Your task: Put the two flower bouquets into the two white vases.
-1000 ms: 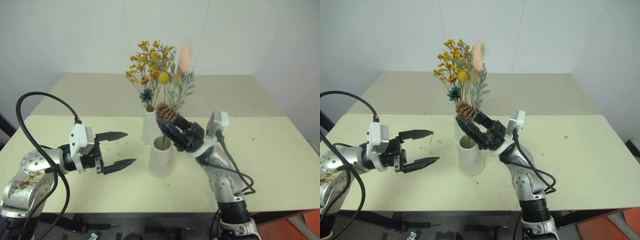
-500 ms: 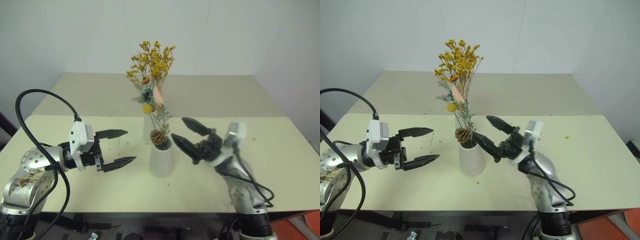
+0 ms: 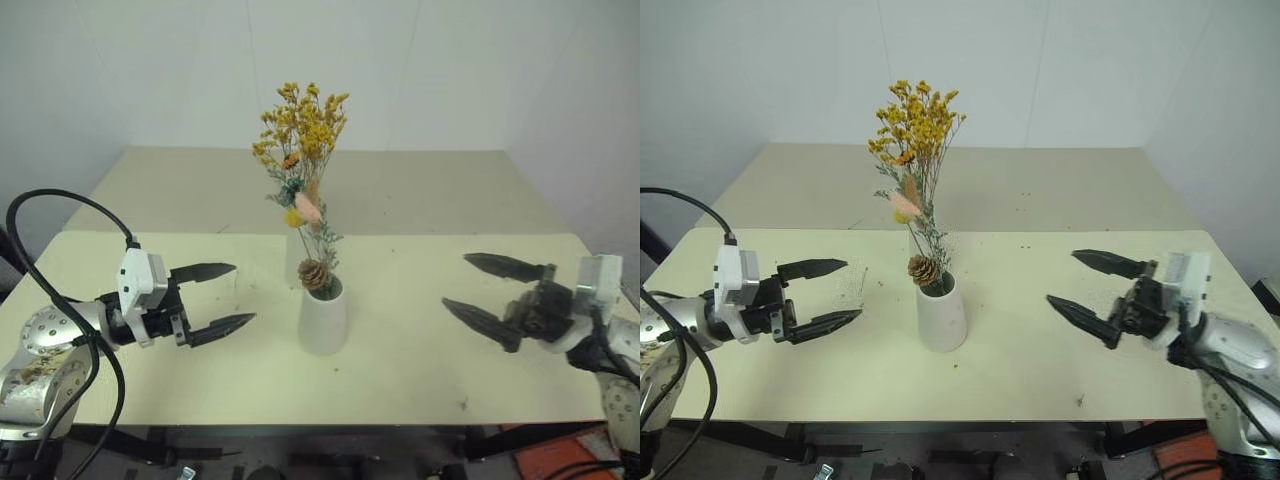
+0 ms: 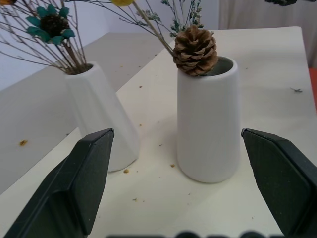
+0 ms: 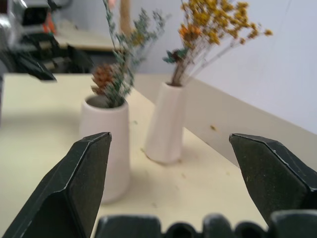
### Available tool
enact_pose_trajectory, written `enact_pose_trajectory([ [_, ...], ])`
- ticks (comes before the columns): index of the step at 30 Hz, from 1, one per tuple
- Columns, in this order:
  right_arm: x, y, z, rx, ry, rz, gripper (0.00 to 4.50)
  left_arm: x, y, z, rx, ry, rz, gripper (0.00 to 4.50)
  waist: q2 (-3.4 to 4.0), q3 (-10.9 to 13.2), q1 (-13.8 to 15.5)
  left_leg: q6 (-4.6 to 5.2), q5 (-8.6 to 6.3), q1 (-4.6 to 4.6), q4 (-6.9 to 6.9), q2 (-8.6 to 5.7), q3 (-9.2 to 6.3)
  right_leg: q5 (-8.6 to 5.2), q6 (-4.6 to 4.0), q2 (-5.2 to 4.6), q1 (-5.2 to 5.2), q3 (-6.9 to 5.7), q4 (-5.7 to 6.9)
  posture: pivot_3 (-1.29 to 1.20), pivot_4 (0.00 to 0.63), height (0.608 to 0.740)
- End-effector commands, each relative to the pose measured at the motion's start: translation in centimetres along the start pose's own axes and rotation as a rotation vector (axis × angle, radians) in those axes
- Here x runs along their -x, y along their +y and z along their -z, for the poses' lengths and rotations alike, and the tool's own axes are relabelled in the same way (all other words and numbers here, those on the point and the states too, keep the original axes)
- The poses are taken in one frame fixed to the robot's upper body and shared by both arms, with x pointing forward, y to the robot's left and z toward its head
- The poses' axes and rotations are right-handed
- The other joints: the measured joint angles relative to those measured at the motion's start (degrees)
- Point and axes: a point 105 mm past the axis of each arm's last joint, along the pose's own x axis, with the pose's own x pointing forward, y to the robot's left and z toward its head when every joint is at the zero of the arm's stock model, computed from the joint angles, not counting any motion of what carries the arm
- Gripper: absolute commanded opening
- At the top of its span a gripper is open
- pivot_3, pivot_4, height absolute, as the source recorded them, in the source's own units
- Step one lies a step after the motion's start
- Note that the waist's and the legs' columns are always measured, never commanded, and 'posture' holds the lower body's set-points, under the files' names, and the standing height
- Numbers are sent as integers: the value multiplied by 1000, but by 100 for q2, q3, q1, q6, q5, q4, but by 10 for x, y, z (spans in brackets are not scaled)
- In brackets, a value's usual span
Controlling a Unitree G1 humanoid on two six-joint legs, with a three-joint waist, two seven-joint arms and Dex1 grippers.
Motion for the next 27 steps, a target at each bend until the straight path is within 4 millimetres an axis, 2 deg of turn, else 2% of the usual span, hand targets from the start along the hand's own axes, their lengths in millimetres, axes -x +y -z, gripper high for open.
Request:
enact_pose_trajectory([
  [1, 25, -8, 9, 151, 225, -34, 4487, 9, 4, -9, -58, 7, -37, 4500, 0, 0, 4, 0, 0, -1, 0, 0, 2, 0, 1, -1, 0, 0, -1, 0, 150, 740],
  [4, 43, -7, 22, 185, 376, -84, 4487, 13, 2, -8, -45, 16, -35, 4500, -2, -1, 8, 0, 0, -3, 0, 1, 3, -1, 2, 0, -1, 0, -5, 0, 150, 740],
  [10, 56, -16, 19, 221, 418, -51, 4487, 18, -5, -5, 3, 22, -9, 4500, -2, -1, -15, 0, 0, 6, 0, 1, 10, -1, 2, 0, 4, 7, -3, 0, 150, 740],
  [16, 54, -14, 17, 193, 401, -52, 4487, 28, 0, 15, -7, 136, -56, 4500, -2, -1, 2, 0, 0, 7, 0, 1, 9, -2, 2, 0, 6, 6, -4, 0, 150, 740],
  [27, 52, -15, 19, 203, 423, -68, 4487, 23, 2, 9, -11, 82, -68, 4500, -2, -1, 2, 0, 0, 8, 0, 2, 9, -1, 2, -1, 8, 5, -5, 0, 150, 740],
])
